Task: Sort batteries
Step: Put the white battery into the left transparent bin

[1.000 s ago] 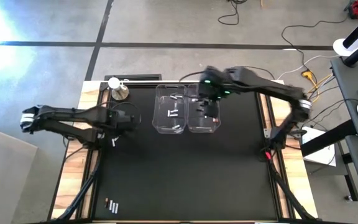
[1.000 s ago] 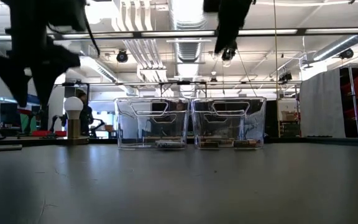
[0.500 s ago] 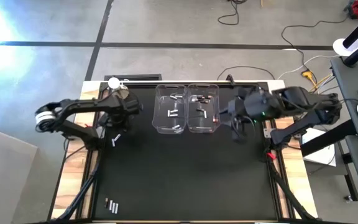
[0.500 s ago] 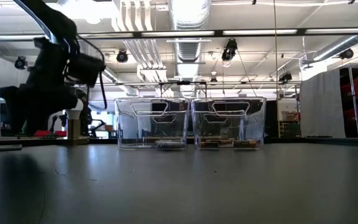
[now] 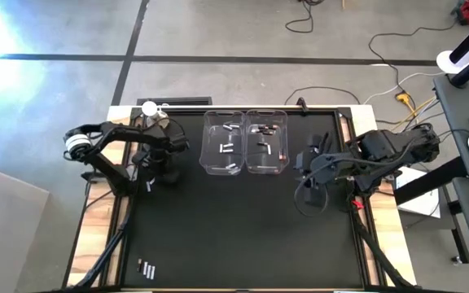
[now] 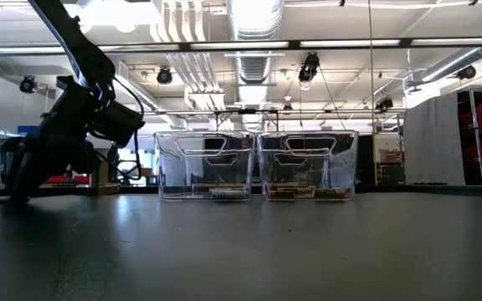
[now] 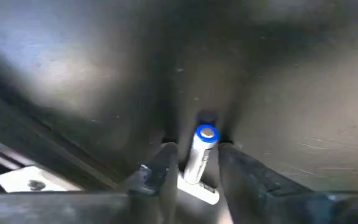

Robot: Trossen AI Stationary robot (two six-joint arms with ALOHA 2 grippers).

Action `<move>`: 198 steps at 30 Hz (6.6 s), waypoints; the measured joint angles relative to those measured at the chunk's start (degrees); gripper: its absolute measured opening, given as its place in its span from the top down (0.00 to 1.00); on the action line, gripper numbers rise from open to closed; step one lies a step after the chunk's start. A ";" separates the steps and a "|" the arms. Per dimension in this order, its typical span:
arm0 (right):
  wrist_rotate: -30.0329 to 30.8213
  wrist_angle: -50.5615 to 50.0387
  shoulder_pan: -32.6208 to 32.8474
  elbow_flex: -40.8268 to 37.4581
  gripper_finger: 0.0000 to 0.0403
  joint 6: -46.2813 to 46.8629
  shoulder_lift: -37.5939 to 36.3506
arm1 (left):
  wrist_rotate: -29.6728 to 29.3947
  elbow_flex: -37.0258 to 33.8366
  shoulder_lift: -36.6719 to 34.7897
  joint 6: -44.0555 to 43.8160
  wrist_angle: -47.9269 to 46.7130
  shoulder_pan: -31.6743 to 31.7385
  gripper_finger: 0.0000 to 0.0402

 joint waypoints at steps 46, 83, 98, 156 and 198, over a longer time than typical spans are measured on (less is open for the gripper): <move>3.81 -11.71 2.59 13.66 0.87 17.94 -0.72 | -7.39 55.06 15.41 17.08 4.41 -6.16 0.99; 4.55 -12.66 9.09 8.46 0.76 29.59 -0.24 | -6.50 59.36 24.00 30.60 1.75 -12.24 0.63; 10.22 -11.93 1.44 8.52 0.59 17.68 -0.50 | -7.32 41.44 -5.66 17.91 -12.09 -26.95 0.50; 8.25 -7.91 1.57 8.44 0.38 19.74 6.21 | -2.62 3.08 11.30 20.50 -7.45 -22.33 0.52; 10.85 -12.66 -0.75 23.91 0.41 10.98 4.29 | -10.62 40.25 -5.40 24.20 12.38 -21.89 0.99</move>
